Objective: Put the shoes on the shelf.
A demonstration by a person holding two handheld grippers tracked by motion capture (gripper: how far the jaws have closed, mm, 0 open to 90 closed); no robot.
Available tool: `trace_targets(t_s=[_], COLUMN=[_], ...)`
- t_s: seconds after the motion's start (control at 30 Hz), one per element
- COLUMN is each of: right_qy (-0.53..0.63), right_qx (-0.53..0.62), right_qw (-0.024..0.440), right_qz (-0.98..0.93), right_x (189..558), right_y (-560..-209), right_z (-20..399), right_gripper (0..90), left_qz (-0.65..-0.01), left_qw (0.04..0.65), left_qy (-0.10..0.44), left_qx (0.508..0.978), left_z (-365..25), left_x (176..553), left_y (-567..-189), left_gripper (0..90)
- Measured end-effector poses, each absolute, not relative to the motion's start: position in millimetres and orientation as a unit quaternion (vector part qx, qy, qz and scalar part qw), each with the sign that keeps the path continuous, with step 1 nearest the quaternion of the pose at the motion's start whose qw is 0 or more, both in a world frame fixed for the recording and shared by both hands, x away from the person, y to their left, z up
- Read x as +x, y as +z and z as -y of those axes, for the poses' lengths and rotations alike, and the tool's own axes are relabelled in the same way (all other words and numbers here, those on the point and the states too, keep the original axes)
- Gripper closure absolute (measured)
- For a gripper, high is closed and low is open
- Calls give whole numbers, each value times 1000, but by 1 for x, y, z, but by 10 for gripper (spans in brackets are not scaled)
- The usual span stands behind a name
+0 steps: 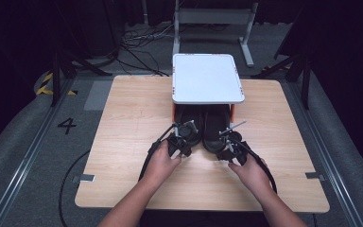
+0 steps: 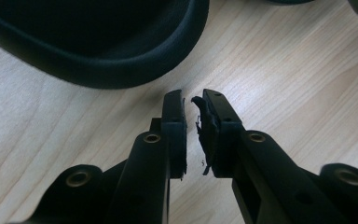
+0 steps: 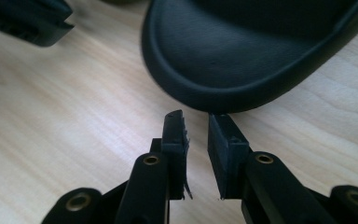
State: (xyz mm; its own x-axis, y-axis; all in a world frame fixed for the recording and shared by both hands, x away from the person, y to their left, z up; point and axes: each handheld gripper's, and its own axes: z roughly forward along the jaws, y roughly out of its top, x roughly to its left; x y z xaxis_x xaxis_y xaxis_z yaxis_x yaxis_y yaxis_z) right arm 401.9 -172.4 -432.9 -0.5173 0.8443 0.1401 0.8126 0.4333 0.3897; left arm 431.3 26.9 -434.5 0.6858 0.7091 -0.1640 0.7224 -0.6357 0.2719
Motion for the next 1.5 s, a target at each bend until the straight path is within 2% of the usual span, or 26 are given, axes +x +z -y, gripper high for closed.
trace_targets(t_s=[0.2, 0.33, 0.5, 0.83, 1.13, 1.33, 1.5], right_qy=[199, 204, 212, 204, 198, 189, 181], right_qx=[498, 478, 492, 504, 529, 534, 533], right_qw=[40, 23, 2, 20, 34, 38, 35], right_qz=[-843, -854, -845, -839, -824, -823, -825], right_x=[410, 403, 418, 437, 462, 474, 477], right_y=[-434, -431, -431, -427, -428, -430, -429], right_z=[172, 162, 162, 163, 161, 158, 157], right_gripper=[757, 754, 787, 812, 785, 799, 793], left_qz=[-398, -398, -398, -398, -404, -412, -422], left_qw=[164, 164, 168, 176, 186, 198, 195], left_qy=[-21, -21, -19, -27, -20, -24, -7], left_qx=[902, 902, 902, 900, 895, 889, 885], left_z=[-20, -16, -13, -10, -7, -9, -8], left_x=[439, 443, 447, 457, 467, 471, 474], left_y=[-434, -434, -431, -431, -433, -433, -434], left_gripper=[794, 797, 796, 793, 776, 792, 842])
